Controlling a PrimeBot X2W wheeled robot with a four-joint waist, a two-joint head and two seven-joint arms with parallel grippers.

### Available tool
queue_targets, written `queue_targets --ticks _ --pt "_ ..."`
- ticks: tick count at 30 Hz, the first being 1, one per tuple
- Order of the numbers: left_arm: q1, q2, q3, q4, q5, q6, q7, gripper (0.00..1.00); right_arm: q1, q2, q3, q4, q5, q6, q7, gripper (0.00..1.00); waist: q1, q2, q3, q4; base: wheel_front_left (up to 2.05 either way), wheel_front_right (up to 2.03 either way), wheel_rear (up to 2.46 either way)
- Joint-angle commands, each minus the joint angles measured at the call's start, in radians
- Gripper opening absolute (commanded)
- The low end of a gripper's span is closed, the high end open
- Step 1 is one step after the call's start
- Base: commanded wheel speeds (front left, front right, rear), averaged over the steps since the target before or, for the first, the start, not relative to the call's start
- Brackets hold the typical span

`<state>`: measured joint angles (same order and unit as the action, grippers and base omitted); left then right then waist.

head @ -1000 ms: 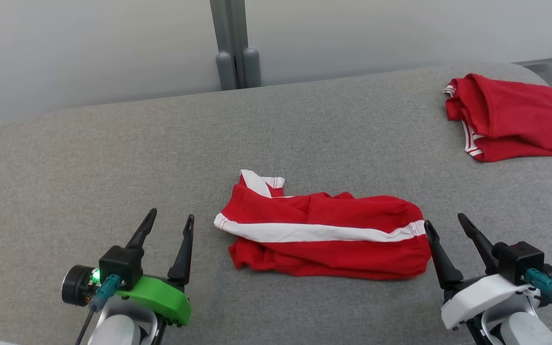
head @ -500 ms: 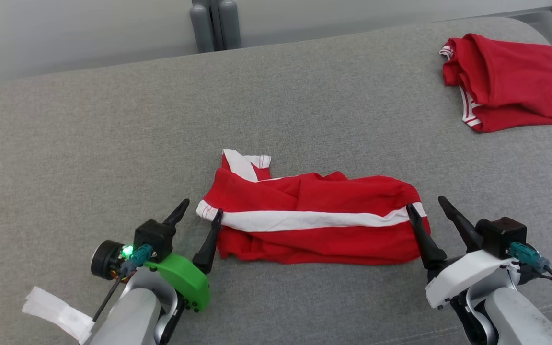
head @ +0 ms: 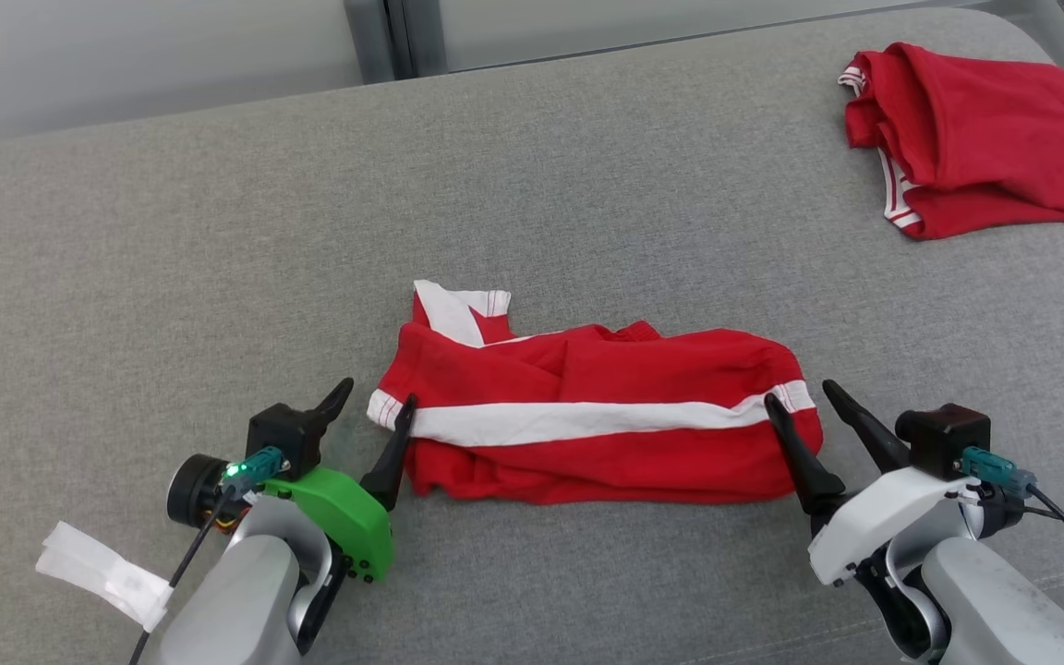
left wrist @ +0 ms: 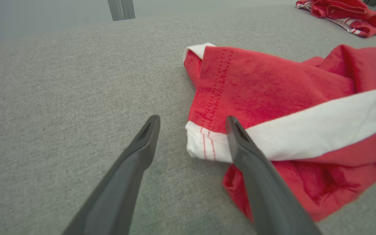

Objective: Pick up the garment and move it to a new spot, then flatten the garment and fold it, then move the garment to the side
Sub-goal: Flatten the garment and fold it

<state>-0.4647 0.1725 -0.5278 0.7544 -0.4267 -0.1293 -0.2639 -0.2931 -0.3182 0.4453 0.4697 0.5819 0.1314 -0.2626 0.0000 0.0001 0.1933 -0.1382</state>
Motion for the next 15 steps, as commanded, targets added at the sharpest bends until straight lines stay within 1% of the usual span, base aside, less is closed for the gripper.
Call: queue_targets --ticks 1,7,12,13,14,15 --pt "-0.020 0.008 0.005 0.004 -0.003 -0.002 0.000 1.00 -0.022 -0.005 0.010 0.009 0.011 -0.002 -0.003 1.00 0.0000 -0.0001 0.003 0.000 0.00 0.00 0.00" --pt "-0.025 0.005 0.000 0.017 -0.017 -0.002 0.000 1.00 -0.051 -0.011 0.057 0.047 0.052 -0.002 -0.003 1.00 0.0000 -0.0001 0.008 0.002 0.00 0.00 0.00" --pt "-0.018 -0.004 -0.042 0.023 -0.058 -0.002 0.000 1.00 -0.072 -0.012 0.105 0.080 0.097 -0.002 -0.003 1.00 0.0000 -0.0001 0.011 0.000 0.00 0.00 0.00" --pt "-0.016 -0.006 -0.050 0.022 -0.067 -0.002 0.000 0.94 -0.077 -0.011 0.117 0.089 0.108 -0.002 -0.003 1.00 0.0000 -0.0001 0.012 0.000 0.00 0.00 0.00" --pt "-0.016 -0.007 -0.067 0.021 -0.078 -0.002 0.000 0.69 -0.084 -0.013 0.135 0.099 0.120 -0.002 -0.003 1.00 0.0000 -0.0001 0.013 0.000 0.00 0.00 0.00" --pt "-0.018 -0.006 -0.080 0.021 -0.087 -0.002 0.000 0.43 -0.092 -0.016 0.147 0.106 0.130 -0.002 -0.003 0.91 0.0000 -0.0001 0.013 0.001 0.00 0.00 0.00"
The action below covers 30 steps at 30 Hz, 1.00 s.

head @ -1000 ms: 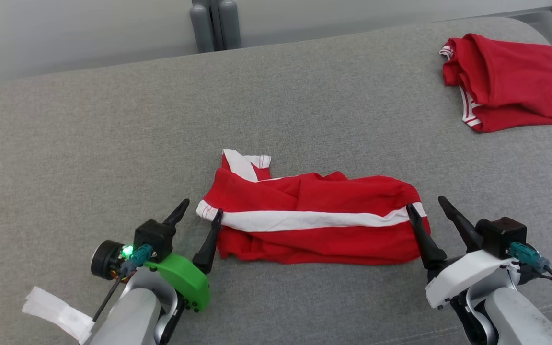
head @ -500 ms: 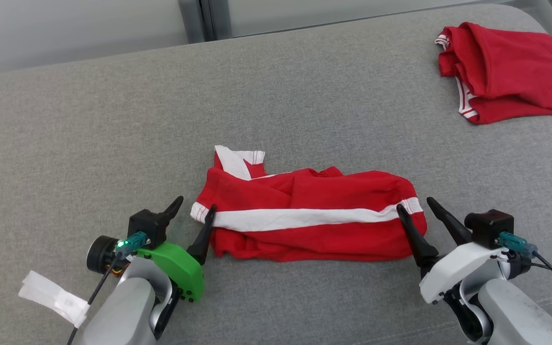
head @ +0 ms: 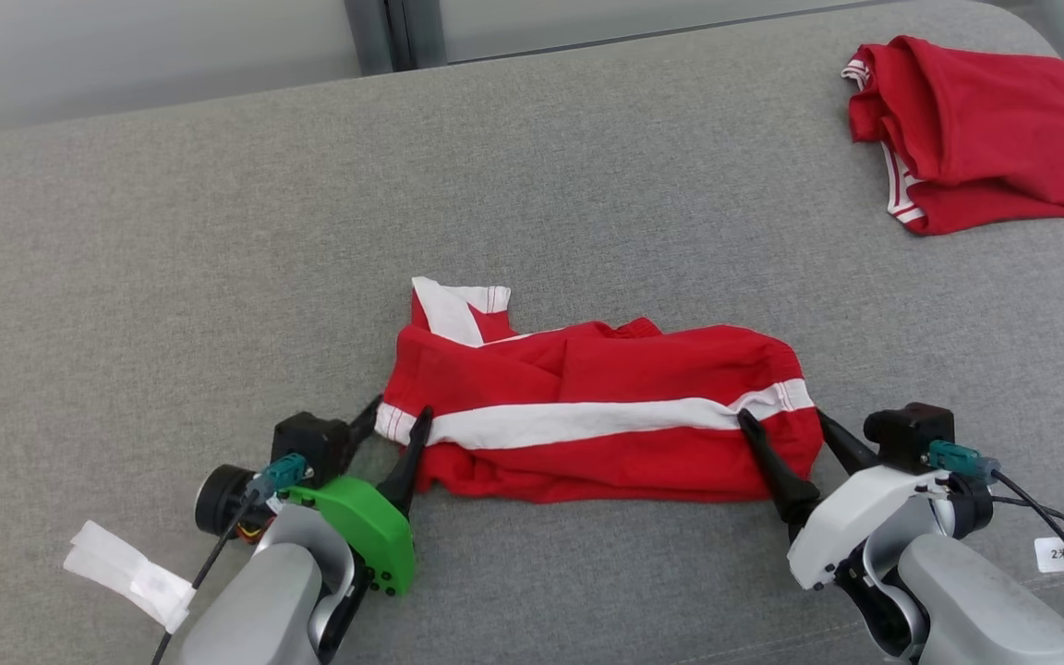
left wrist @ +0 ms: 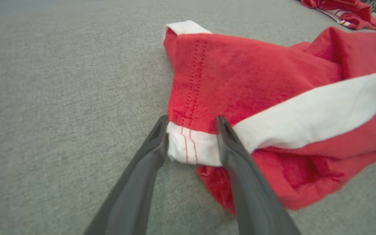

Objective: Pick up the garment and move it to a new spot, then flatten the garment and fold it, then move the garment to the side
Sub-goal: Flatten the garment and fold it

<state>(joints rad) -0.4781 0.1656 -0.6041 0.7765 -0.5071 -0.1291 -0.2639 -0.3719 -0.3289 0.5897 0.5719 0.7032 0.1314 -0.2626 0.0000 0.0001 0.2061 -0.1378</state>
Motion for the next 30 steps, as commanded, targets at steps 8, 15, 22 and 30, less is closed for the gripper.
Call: queue_targets --ticks 8,15,22,30 --pt "-0.016 0.013 -0.051 -0.021 -0.062 -0.002 0.000 0.00 -0.042 -0.026 0.022 -0.037 0.022 -0.002 -0.003 0.00 0.0000 -0.0001 -0.009 0.012 0.00 0.00 0.00" --pt "0.010 0.034 0.000 -0.127 -0.101 -0.002 0.000 0.00 -0.004 -0.042 -0.020 -0.149 -0.015 -0.002 -0.003 0.00 0.0000 -0.0001 -0.053 0.023 0.00 0.00 0.00" --pt "-0.072 0.063 0.034 -0.212 -0.156 -0.002 0.008 0.00 -0.066 -0.049 -0.031 -0.228 0.013 -0.002 -0.003 0.00 0.0000 -0.0001 -0.078 0.037 0.00 0.00 0.00" --pt "-0.319 0.077 0.057 -0.234 -0.226 -0.002 0.088 0.00 -0.316 -0.065 0.024 -0.208 0.106 -0.002 -0.003 0.00 0.0000 -0.0001 -0.020 0.055 0.00 0.00 0.00"
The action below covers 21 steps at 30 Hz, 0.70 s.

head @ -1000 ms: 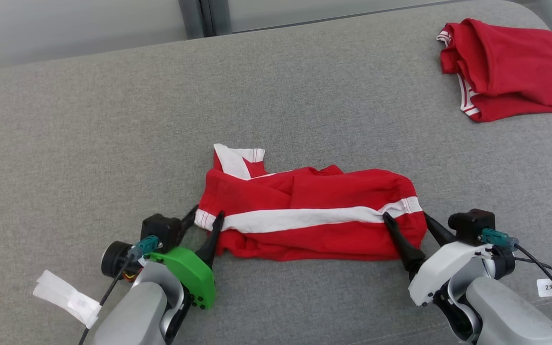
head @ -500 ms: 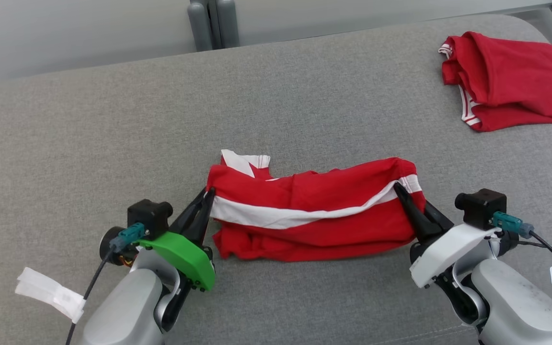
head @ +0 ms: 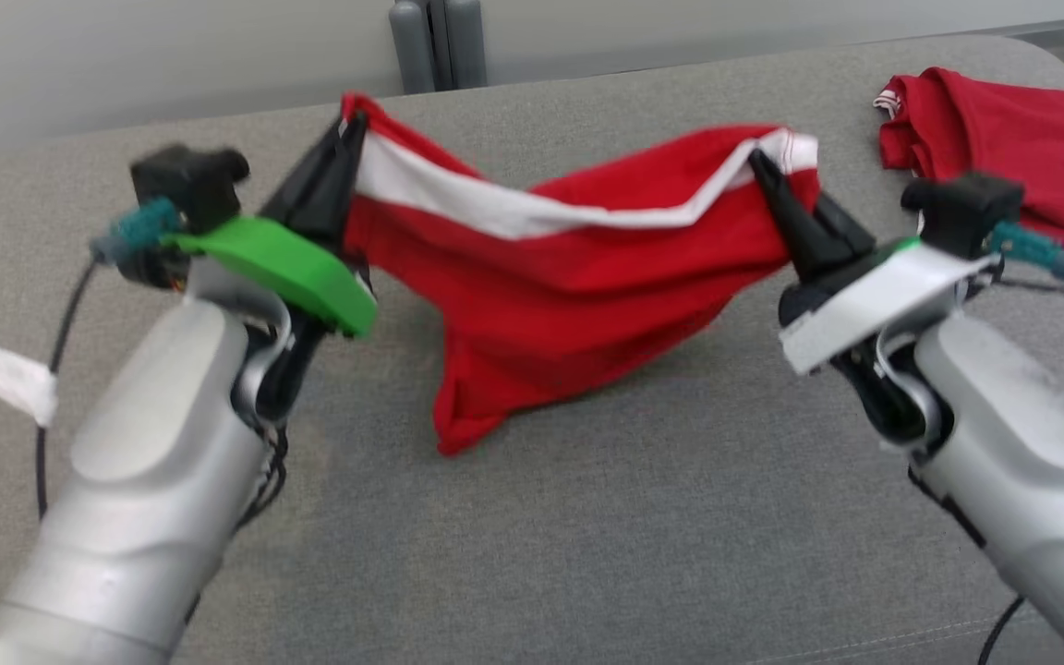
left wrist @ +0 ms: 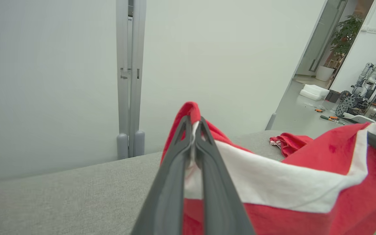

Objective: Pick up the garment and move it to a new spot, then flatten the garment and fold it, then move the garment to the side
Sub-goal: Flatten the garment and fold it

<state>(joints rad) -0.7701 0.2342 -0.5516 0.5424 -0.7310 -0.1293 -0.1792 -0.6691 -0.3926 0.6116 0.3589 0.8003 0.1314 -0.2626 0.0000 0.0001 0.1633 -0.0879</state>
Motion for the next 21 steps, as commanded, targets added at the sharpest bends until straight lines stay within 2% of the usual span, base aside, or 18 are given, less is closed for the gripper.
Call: queue_targets --ticks 1,8,12,18,21 --pt "-0.063 0.009 0.009 0.006 -0.012 -0.002 0.013 0.00 -0.059 -0.003 0.008 0.016 0.023 -0.002 -0.003 0.00 0.0000 -0.0001 0.033 0.007 0.00 0.00 0.00" --pt "-0.399 0.004 0.046 0.099 -0.051 -0.002 0.070 0.00 -0.409 -0.001 0.057 0.127 0.189 -0.002 0.015 0.00 0.0000 -0.0001 0.135 0.016 0.00 0.00 0.00" --pt "-0.573 -0.008 0.061 0.174 -0.042 -0.002 0.062 0.00 -0.589 -0.003 0.064 0.192 0.271 -0.002 0.021 0.00 0.0000 -0.0001 0.189 0.022 0.00 0.00 0.00" --pt "-0.760 -0.035 0.047 0.264 -0.047 -0.002 0.027 0.00 -0.769 -0.023 0.114 0.269 0.316 -0.001 0.012 0.00 0.0000 -0.0001 0.242 0.034 0.00 0.00 0.00" --pt "-0.791 -0.053 0.034 0.292 -0.059 -0.002 0.002 0.00 -0.804 -0.033 0.155 0.285 0.325 -0.001 0.007 0.00 0.0000 -0.0001 0.260 0.040 0.00 0.00 0.00"
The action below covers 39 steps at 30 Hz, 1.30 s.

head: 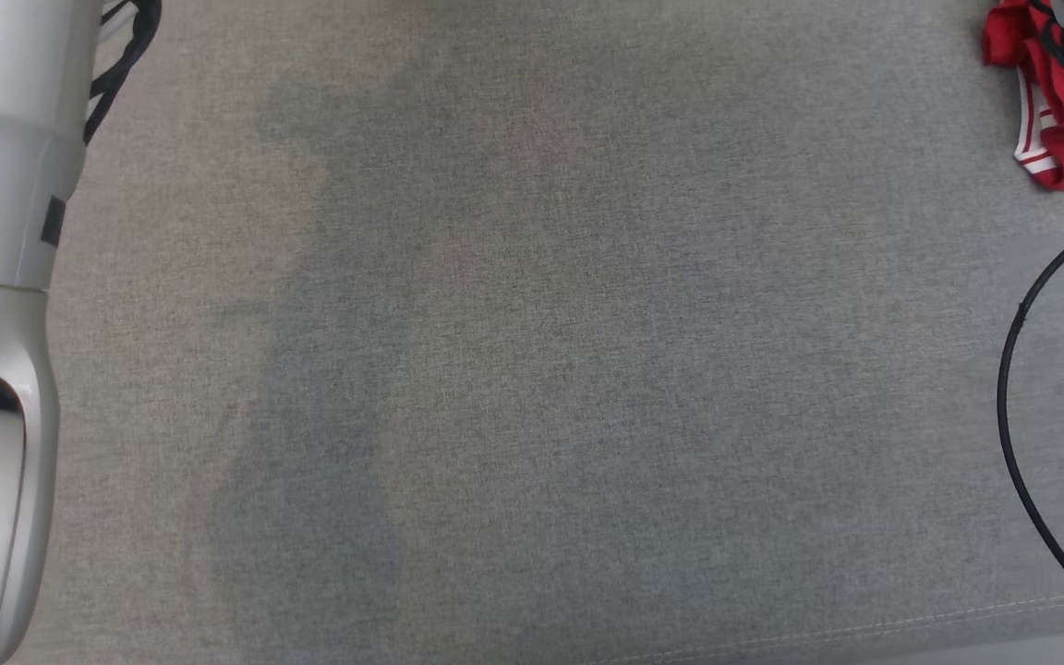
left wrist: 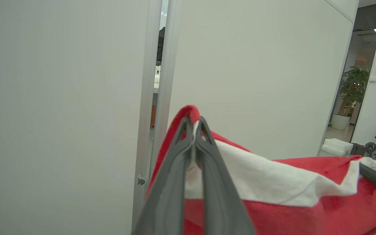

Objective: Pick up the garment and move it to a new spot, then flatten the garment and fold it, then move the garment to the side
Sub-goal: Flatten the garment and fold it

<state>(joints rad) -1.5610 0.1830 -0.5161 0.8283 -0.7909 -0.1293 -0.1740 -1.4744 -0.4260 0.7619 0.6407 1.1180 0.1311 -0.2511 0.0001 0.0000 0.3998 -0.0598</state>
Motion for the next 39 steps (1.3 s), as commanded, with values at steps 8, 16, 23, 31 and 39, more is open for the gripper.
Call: queue_targets --ticks 8,16,23,31,39 --pt "0.118 0.015 -0.037 0.026 -0.055 -0.002 -0.068 0.00 0.085 -0.030 0.090 -0.019 0.061 -0.001 -0.015 0.00 -0.0001 0.0000 0.020 0.008 0.00 0.00 0.00" --pt "0.499 0.047 0.002 -0.123 -0.029 0.016 -0.092 0.00 0.391 -0.091 0.059 -0.192 0.006 -0.001 -0.014 0.00 -0.0001 0.0000 -0.049 -0.004 0.00 0.00 0.00" --pt "0.913 0.019 0.127 -0.368 0.034 0.081 -0.090 0.00 0.716 -0.120 0.003 -0.333 -0.051 -0.001 -0.014 0.00 -0.0001 0.0000 -0.125 -0.005 0.00 0.00 0.00" --pt "1.313 -0.032 0.178 -0.518 0.063 0.106 -0.091 0.00 1.052 -0.116 -0.068 -0.425 -0.109 -0.001 -0.014 0.00 -0.0001 0.0000 -0.215 0.002 0.00 0.00 0.00" --pt "1.529 -0.064 0.195 -0.564 0.077 0.103 -0.091 0.00 1.320 -0.089 -0.135 -0.488 -0.149 -0.001 -0.014 0.00 -0.0001 0.0000 -0.271 0.023 0.00 0.00 0.00"
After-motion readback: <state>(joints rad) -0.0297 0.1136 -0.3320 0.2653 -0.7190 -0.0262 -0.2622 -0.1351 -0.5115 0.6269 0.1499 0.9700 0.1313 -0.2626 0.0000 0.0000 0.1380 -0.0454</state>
